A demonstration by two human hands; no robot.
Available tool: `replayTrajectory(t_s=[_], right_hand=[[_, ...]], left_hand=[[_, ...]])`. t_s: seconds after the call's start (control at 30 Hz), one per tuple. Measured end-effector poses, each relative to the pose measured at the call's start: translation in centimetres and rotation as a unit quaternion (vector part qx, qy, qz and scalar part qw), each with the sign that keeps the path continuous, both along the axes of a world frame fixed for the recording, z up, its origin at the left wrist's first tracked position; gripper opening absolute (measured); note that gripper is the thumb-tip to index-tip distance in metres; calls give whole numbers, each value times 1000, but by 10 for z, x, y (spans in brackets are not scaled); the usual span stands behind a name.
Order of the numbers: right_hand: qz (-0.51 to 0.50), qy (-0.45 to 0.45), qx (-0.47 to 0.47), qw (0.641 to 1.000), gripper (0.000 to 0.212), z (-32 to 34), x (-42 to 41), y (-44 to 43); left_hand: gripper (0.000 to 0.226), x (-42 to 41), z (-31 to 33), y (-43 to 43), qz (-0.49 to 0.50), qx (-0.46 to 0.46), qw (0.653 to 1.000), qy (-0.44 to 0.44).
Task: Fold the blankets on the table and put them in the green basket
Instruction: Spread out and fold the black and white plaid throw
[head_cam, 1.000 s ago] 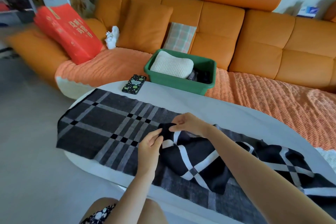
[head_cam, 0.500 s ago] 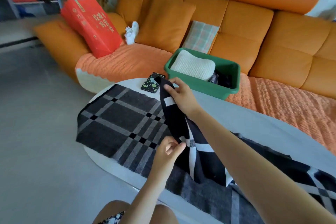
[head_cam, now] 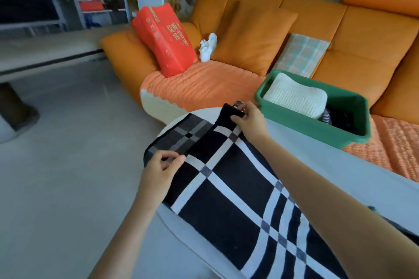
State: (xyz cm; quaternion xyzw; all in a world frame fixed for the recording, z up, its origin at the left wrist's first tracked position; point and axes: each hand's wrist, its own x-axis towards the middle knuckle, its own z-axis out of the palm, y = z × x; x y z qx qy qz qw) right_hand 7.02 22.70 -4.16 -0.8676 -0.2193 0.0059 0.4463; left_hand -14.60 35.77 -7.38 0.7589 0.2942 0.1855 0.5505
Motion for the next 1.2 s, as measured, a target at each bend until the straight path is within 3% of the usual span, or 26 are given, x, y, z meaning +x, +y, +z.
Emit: replayTrajectory(t_s=[0.07, 0.17, 0.23, 0.33, 0.43, 0.6, 0.73, 0.87, 1.07, 1.2], right_hand=[[2, 50, -55, 997, 32, -26, 0, 6], [7, 91, -137, 986, 31, -56, 4, 11], [6, 87, -146, 985, 21, -58, 7, 10], [5, 57, -77, 995, 17, -55, 11, 24], [-18, 16, -20, 1000, 18, -41, 19, 47], [-19, -42, -8, 999, 28, -19, 44, 97], [2, -41, -70, 997, 29, -32, 56, 135], [28, 18, -136, 990, 31, -78, 61, 143], [35, 17, -85, 996, 36, -93, 68, 141], [36, 0, -82, 996, 29, -96, 67, 143]], left_hand=[[19, -9, -16, 10, -62, -21, 993, 96], [29, -21, -36, 19, -98, -31, 986, 128], [32, -22, -37, 22, -100, -21, 988, 112], [22, -20, -39, 27, -61, -15, 997, 48], [5, -14, -34, 31, 1, -5, 1000, -29], [8, 8, -23, 67, 102, 19, 988, -114], [12, 17, -41, 102, 143, 17, 986, -83], [14, 11, -76, 107, 151, -7, 988, -11], [11, 4, -103, 109, 175, -96, 980, 7], [11, 8, -111, 106, 176, -99, 979, 14]])
